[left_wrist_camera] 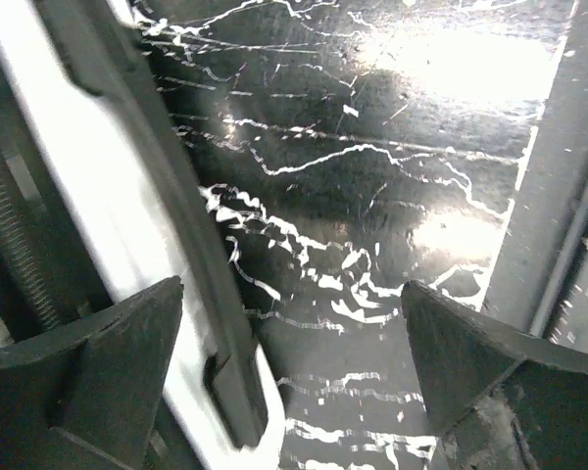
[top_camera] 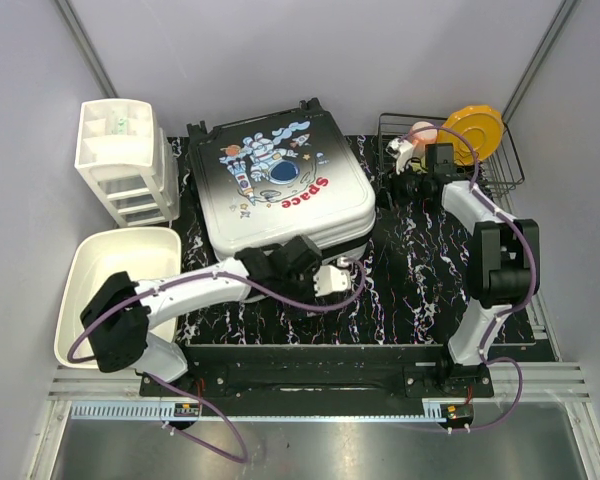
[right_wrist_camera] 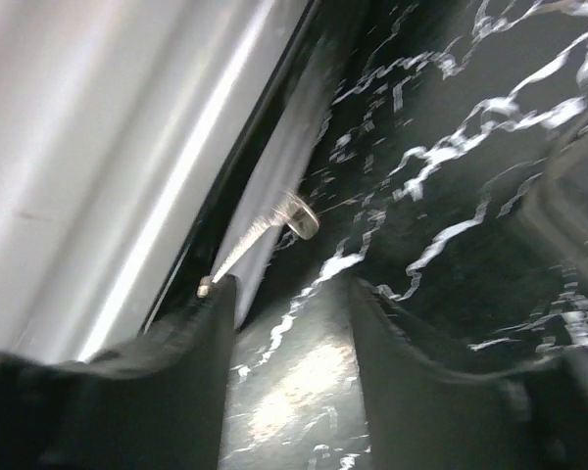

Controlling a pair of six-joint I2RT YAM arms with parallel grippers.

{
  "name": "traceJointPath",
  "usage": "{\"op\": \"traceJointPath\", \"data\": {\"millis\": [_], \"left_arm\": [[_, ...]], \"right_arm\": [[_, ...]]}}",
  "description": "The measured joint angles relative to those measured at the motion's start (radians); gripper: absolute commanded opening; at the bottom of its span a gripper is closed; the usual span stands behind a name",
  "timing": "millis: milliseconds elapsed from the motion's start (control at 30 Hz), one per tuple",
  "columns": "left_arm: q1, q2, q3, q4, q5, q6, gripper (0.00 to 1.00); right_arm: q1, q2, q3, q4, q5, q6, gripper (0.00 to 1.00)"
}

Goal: Open, take out, and arrange the luggage

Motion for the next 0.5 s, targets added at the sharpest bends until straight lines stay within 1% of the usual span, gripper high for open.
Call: {"op": "traceJointPath", "data": {"millis": [33,100,133,267,333,400,433,500], "left_arm": [[0.016,0.0,0.04,-0.063,0.029,-0.007,0.99],[0.061,-0.012,0.123,-0.168,0.085,-0.01,0.99],[0.081,-0.025,0.173,-0.224,0.113,-0.008,0.99],[0.134,-0.103,0.325,-0.338,0.169,-0.003,0.99],[0.183,-0.133,0.413,-0.366,0.204,-0.014,0.99],[0.271,-0.144,0.483,-0.382,0.255,-0.045,0.99],[0.333,-0.145,0.515,-0.388,0.289,-0.066,0.99],[0.502,-0.143,0.55,-0.385,0.365,-0.131,0.99]], "right_arm": [[0.0,-0.003,0.005,0.017,0.022,0.003,0.7],[-0.005,-0.025,0.013,0.043,0.066,0.004,0.76],[-0.01,-0.046,0.013,0.047,0.086,0.006,0.8],[-0.029,-0.145,0.013,0.04,0.156,0.021,0.85],[-0.039,-0.198,0.013,0.023,0.184,0.029,0.86],[-0.046,-0.25,0.013,-0.004,0.206,0.04,0.87],[-0.05,-0.276,0.012,-0.022,0.208,0.045,0.87],[-0.052,-0.325,0.001,-0.045,0.207,0.06,0.84]]}}
